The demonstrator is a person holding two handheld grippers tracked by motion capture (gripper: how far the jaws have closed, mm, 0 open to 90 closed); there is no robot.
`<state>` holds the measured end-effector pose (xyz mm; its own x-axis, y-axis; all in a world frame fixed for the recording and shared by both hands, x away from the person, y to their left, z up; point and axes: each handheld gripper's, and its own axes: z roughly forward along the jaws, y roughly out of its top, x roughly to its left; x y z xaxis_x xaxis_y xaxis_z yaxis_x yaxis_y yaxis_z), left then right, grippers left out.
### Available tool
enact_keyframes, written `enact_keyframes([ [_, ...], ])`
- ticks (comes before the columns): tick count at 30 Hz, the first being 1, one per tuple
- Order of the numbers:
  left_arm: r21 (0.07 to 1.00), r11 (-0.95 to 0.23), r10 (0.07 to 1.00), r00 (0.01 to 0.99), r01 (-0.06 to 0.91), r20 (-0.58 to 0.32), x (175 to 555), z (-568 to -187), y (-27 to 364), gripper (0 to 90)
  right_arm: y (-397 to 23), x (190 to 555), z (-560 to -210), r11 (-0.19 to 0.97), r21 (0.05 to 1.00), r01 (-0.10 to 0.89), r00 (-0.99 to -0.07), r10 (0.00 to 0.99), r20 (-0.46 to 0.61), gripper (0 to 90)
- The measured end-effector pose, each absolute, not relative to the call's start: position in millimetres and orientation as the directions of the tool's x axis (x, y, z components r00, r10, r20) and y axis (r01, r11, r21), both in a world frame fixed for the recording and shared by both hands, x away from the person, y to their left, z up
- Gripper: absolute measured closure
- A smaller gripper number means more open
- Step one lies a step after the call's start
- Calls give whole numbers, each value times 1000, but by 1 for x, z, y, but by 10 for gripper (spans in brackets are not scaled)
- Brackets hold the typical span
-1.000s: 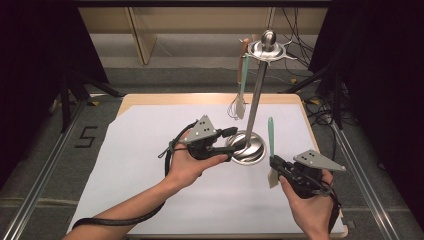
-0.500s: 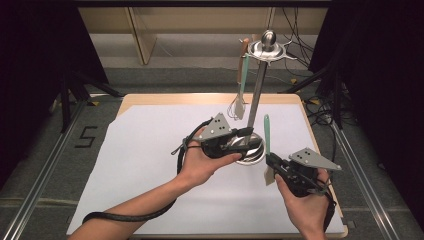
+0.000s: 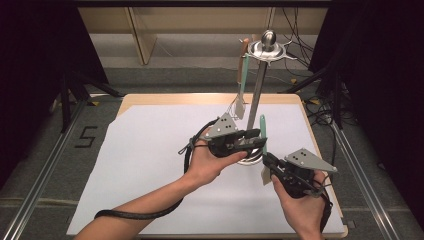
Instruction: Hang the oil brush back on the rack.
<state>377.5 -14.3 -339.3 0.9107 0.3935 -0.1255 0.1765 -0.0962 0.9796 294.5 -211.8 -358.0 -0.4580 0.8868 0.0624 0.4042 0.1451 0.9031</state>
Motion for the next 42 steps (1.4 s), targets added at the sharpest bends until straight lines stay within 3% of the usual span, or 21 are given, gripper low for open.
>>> enact_keyframes([
  [7,980,-93,387,913,175,-127,377,-339,-15,738,-208,295,-359,150,910,387,-465,884,52,831],
  [15,977,-90,385,911,194,-145,377,-339,-14,773,-207,294,-359,156,900,406,-473,879,61,831],
  [24,968,-75,306,929,240,-207,379,-337,-13,829,-207,296,-361,159,908,388,-487,872,56,823],
  [29,977,-92,271,949,192,-161,384,-335,-10,831,-206,296,-360,139,894,425,-517,848,114,726],
  [33,975,-121,262,953,189,-152,386,-335,-6,831,-208,300,-363,165,912,375,-564,821,83,655],
  [42,973,-172,187,974,157,-124,391,-334,-2,830,-210,300,-363,183,914,363,-584,809,70,647],
])
